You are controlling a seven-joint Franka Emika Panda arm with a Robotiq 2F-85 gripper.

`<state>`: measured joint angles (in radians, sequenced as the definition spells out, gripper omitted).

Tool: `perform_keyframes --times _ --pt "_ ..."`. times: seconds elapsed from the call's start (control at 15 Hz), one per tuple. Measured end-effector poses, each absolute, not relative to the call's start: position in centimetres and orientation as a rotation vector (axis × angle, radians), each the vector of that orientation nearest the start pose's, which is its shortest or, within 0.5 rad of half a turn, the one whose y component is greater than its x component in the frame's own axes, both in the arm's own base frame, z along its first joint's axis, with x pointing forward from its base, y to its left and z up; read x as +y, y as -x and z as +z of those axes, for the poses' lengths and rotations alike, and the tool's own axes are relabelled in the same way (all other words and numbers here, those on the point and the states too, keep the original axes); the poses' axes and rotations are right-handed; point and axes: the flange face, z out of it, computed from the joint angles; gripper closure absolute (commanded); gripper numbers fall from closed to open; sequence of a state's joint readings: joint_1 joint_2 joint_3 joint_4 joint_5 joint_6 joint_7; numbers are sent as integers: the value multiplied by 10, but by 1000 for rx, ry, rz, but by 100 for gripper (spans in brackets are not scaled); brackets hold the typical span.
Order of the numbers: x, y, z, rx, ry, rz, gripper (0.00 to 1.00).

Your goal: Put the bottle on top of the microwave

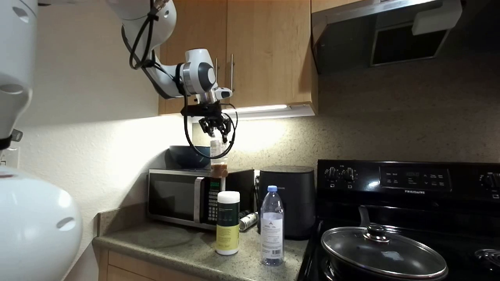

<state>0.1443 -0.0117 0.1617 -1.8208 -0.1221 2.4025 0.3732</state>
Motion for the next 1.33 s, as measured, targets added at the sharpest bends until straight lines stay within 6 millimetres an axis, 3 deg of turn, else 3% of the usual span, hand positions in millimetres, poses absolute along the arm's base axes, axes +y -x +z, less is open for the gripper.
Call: perform_keyframes --times 0.13,0.2,0.53,0.6,0.93,1.33 --pt "197 -582 609 -59 2891 -916 72" --pt "203 -586 610 -98 2880 -917 47" --pt "204 -589 606 -101 2883 -906 47" --pt "204 -589 606 -101 2883 -906 72" --pt "206 -593 608 -118 2868 -955 72" --pt "213 -622 630 -195 2792 -1162 72"
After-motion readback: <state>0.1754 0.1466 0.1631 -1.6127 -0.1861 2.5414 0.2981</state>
